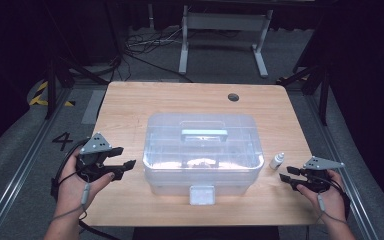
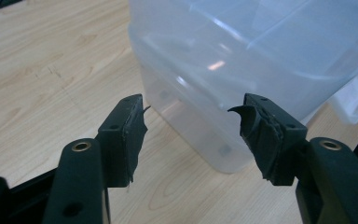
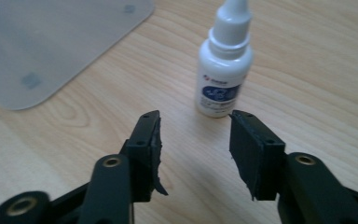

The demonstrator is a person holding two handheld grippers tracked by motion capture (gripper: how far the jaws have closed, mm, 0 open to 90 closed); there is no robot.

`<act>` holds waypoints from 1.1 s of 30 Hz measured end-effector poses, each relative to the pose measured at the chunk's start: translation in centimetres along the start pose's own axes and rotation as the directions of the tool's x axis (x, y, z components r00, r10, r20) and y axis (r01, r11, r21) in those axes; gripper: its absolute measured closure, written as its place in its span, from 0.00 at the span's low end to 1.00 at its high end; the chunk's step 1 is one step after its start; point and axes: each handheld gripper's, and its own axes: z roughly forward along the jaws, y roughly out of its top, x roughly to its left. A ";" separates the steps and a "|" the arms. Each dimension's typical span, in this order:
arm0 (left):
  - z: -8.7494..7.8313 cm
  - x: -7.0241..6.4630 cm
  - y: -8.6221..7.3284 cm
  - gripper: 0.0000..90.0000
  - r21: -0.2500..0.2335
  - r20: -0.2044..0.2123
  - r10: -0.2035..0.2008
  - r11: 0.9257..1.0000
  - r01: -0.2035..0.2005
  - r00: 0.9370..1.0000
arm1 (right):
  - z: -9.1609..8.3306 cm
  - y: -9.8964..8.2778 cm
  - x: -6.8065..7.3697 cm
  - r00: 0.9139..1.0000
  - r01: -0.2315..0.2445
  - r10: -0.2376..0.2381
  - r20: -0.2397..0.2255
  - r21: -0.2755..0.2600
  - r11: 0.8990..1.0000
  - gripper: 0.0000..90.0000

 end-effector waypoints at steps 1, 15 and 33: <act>0.4 0.2 -0.3 0.45 0.012 -0.007 -0.004 1.000 0.005 1.000 | -0.1 0.0 0.1 1.000 0.010 -0.010 0.011 0.005 1.000 0.62; 2.5 -0.2 -2.4 0.44 0.119 -0.003 -0.097 0.988 0.097 0.995 | -0.7 1.6 1.1 0.999 -0.006 0.009 -0.050 0.067 0.998 0.42; 6.3 -0.5 -6.0 0.44 0.243 0.022 -0.092 0.966 0.084 0.996 | 3.4 3.3 4.7 0.975 0.166 -0.149 -0.165 0.098 0.981 0.69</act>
